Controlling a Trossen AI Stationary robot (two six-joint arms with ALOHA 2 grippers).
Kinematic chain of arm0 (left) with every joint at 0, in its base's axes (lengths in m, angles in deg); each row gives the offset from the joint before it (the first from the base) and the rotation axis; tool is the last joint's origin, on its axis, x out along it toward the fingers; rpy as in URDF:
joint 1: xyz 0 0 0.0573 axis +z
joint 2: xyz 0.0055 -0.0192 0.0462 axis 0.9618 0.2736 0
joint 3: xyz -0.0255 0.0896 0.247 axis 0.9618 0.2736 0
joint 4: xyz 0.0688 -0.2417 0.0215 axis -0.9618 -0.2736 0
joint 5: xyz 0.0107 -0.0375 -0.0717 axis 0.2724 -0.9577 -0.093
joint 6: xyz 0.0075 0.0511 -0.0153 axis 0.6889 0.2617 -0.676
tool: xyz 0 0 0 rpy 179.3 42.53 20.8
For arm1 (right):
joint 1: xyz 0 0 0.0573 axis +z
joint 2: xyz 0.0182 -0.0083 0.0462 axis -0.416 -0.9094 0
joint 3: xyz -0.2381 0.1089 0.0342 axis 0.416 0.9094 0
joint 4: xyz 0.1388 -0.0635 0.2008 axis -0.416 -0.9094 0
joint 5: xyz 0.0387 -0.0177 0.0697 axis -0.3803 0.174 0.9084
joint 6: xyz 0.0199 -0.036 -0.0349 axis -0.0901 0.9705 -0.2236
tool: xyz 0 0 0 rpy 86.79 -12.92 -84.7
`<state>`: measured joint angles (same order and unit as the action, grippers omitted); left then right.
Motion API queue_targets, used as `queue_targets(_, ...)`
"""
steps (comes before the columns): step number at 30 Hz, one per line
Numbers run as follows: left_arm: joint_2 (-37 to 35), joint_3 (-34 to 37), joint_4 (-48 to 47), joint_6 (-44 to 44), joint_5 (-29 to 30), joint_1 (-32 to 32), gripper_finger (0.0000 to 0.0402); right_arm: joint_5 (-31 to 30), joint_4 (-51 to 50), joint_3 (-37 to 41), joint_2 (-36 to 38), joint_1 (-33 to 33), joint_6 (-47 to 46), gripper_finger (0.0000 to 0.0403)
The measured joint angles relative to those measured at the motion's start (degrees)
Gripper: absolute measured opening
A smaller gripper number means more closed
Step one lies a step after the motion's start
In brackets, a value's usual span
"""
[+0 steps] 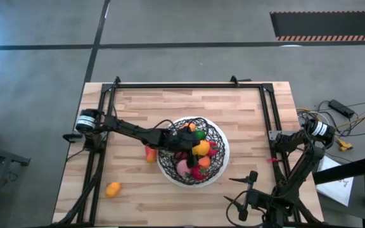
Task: Build produce basket
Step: Put the top lemon into the basket, then put the lemon into the basket
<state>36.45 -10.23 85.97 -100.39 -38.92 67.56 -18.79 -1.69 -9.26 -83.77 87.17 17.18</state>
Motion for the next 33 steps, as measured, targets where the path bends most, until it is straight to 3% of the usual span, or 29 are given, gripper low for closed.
queue_targets(6, -0.6, 0.0, -6.4, -0.8, -1.9, 1.0, 0.0381, 0.0, 0.0, 0.2, 0.0, 0.0, -0.4, 0.0328)
queue_targets(25, -11.9, -0.2, -15.7, 2.0, -1.5, -1.6, 0.0384, 0.6, 0.4, 0.9, 0.0, -0.5, -2.9, 0.0328)
queue_targets(29, -14.1, -0.2, -16.3, 2.7, 1.0, -3.9, 0.0384, 5.8, 0.5, 0.2, 0.0, -2.8, -2.9, 0.0328)
queue_targets(33, -16.5, -0.2, -18.1, 2.8, 6.2, -7.6, 0.0384, 16.4, 0.4, -2.2, 0.0, -7.7, 2.5, 0.0328)
